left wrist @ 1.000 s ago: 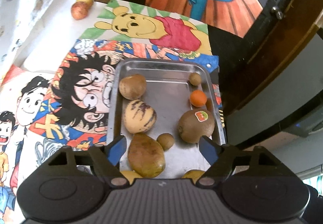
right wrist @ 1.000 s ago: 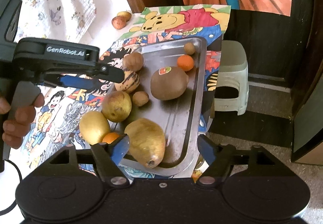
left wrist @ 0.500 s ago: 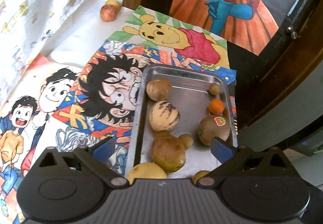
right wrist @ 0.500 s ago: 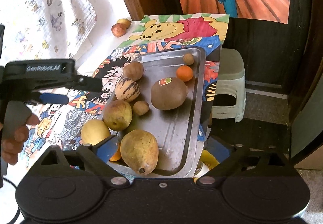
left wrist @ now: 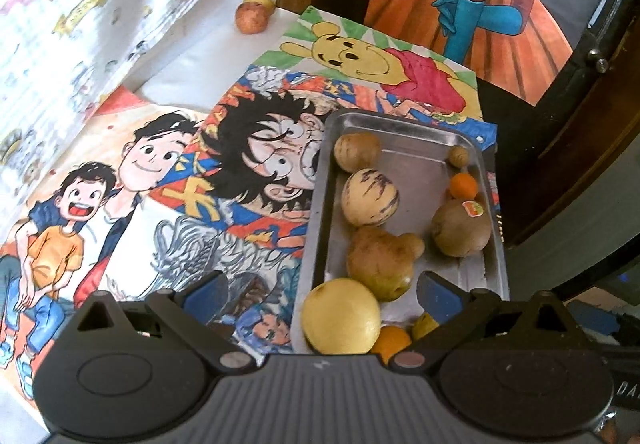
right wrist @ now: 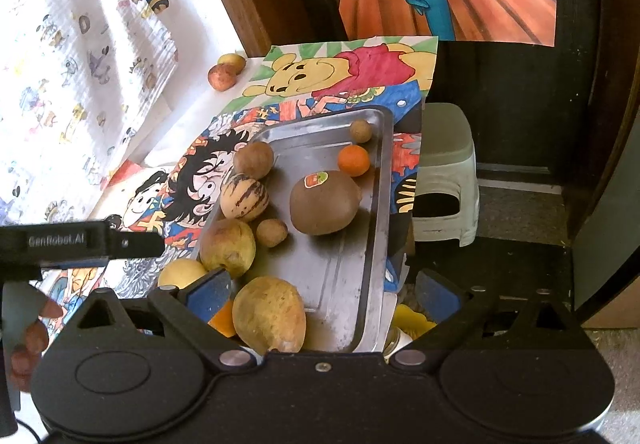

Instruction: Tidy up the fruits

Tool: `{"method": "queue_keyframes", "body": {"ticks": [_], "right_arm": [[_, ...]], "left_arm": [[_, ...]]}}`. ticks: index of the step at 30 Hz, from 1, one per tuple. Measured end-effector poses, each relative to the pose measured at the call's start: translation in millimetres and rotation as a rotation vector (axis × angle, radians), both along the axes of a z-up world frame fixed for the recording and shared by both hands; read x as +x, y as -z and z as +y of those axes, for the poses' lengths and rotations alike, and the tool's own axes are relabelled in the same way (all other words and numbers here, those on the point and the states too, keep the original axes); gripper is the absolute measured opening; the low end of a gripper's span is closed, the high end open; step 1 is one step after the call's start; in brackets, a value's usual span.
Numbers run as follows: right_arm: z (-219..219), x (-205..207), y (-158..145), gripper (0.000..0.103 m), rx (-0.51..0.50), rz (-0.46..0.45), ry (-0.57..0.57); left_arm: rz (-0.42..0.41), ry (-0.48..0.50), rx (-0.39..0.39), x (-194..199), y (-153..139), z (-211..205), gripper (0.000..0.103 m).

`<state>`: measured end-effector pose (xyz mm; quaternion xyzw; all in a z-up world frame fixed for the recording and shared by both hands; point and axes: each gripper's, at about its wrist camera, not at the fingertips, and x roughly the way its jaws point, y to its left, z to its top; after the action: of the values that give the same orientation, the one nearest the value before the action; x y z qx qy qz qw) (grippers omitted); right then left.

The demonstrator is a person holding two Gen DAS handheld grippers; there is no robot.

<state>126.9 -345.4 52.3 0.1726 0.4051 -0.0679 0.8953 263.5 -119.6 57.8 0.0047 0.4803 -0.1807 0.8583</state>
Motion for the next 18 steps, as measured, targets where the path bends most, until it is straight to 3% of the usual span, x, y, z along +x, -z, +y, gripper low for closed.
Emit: {"method": "queue_keyframes", "body": {"ticks": [18], "right_arm": [[17.3,9.3,-9.9,0.1,-0.087,-0.054,0.013]], "left_arm": [[-0.053,-0.089,0.003,-12.5,7.6,32.2,0.102]]}}
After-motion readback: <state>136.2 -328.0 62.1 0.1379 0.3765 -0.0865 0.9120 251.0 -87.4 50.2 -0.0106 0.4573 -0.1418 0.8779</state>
